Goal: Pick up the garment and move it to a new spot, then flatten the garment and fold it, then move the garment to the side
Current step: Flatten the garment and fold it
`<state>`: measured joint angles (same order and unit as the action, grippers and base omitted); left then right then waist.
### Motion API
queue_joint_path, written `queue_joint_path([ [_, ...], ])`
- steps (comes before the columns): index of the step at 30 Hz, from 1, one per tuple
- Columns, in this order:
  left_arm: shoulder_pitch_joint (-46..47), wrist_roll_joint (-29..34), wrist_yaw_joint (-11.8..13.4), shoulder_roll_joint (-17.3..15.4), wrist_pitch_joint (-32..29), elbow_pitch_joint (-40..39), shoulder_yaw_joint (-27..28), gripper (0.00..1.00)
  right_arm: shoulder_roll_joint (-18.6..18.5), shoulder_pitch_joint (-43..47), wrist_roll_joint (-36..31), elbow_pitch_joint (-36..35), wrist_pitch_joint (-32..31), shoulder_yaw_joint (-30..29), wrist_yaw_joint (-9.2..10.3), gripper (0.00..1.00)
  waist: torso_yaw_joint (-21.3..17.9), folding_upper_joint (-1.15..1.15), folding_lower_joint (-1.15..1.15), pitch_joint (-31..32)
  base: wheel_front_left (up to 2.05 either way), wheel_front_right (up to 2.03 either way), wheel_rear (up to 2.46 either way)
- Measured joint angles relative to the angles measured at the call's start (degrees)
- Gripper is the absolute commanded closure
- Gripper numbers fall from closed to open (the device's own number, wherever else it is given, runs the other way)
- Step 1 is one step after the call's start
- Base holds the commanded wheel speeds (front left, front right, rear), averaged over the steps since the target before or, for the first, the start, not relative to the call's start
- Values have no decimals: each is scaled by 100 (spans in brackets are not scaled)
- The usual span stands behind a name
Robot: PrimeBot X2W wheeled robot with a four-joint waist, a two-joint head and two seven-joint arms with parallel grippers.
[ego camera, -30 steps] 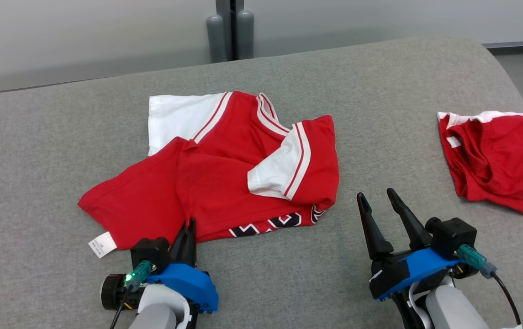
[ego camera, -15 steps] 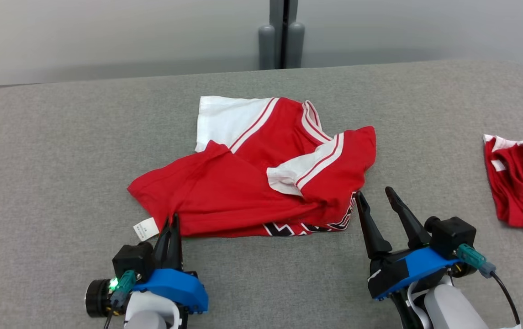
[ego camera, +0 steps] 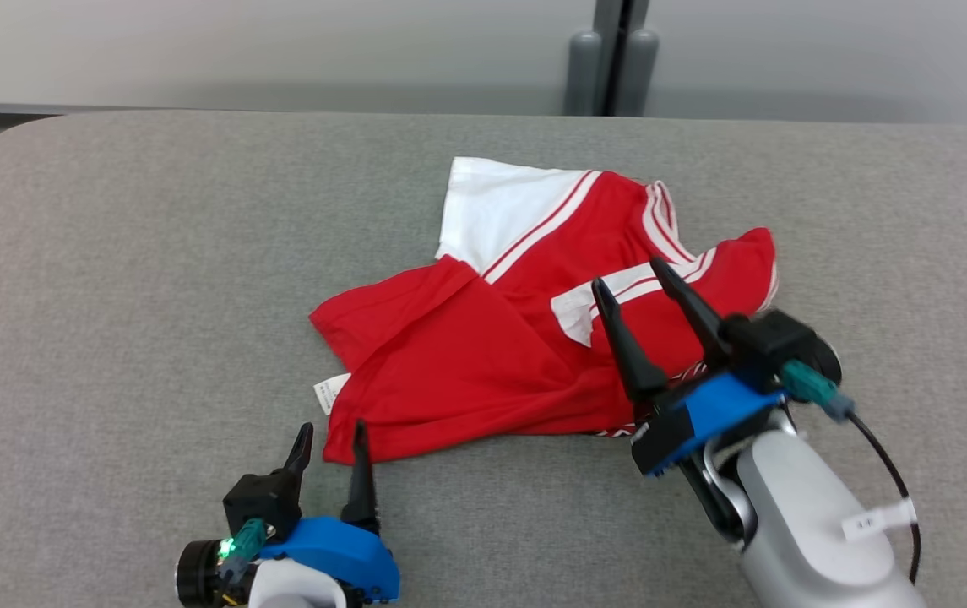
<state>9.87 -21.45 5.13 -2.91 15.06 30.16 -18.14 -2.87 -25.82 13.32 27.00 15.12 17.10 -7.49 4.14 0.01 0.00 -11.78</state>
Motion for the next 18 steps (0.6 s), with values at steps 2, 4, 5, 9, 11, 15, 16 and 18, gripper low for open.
queue_joint_path([
  [2, 38, -80, 47, 1, 0, -48, -136, 0, -16, -366, -130, 289, 0, 102, 0, 0, 93, 0, 0, -25, 0, 0, 0],
  [4, 73, -136, 92, 0, 0, -86, -260, 0, -79, -701, -293, 698, 0, 241, 0, 0, 179, 0, 0, -53, 0, 0, 0],
  [5, 82, -146, 98, 0, 0, -93, -299, 0, -123, -856, -363, 925, -1, 303, 0, 0, 218, 0, 0, -67, 0, 0, 0],
  [9, 85, -175, 144, 0, 0, -107, -333, 0, -308, -1395, -658, 1859, -234, 548, 0, 0, 346, -1, 0, -127, 0, 0, 0],
  [11, 85, -175, 160, 0, 0, -121, -332, 0, -364, -1553, -775, 2267, -407, 677, 0, 0, 394, 0, 0, -162, 0, 0, 0],
  [15, 86, -177, 166, 0, 0, -135, -324, 0, -405, -1724, -888, 2919, -613, 947, 0, 0, 462, 0, 0, -235, 0, 0, 0],
  [16, 86, -181, 176, 0, 0, -143, -327, 0, -413, -1778, -931, 3032, -661, 1035, 0, 0, 472, 0, 1, -253, 0, 0, 0],
  [18, 91, -193, 192, 0, 0, -164, -332, 0, -413, -1860, -942, 3276, -728, 1109, 0, 0, 489, 0, 0, -280, 0, 0, 0],
])
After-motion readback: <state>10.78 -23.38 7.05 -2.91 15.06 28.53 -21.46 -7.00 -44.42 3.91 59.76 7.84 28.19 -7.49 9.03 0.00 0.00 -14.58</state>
